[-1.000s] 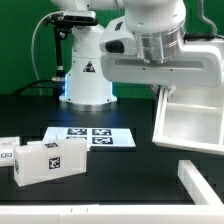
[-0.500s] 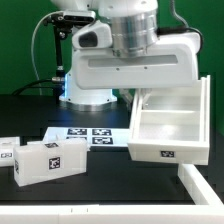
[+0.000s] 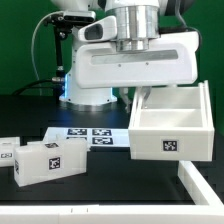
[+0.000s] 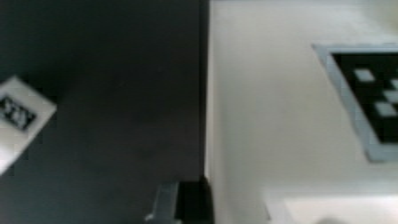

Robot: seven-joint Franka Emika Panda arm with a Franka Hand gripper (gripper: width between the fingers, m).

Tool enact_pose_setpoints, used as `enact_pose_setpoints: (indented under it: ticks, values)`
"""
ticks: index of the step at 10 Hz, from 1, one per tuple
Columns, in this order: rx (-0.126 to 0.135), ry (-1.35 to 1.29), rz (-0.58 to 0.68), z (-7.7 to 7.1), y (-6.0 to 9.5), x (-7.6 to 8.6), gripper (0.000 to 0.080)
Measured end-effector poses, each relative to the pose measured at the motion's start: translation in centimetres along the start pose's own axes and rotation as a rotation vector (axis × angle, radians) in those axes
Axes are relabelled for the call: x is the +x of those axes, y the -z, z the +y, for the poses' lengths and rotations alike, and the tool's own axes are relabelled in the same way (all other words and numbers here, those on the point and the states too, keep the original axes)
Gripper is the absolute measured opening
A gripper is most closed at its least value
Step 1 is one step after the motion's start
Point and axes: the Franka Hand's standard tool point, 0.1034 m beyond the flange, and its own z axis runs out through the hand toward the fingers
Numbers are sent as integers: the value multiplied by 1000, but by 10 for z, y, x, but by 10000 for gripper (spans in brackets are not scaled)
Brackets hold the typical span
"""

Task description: Assemble cabinet

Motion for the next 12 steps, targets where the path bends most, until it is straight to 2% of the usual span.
enact_pose_setpoints:
  ticks: [1,2,3,4,7,9,12]
  values:
    - [-12,17,-2,20,-3,16,32]
    - [-24,88,28,34,-9,34,32]
    - [-36,135,48,44,-19,44,32]
    - [-25,115,26,41,-22,40,32]
    - [-26,117,17,41,-25,37,32]
    - [-33,127,17,38,-48,37,32]
    - [-37,147,70,25,-82,48,32]
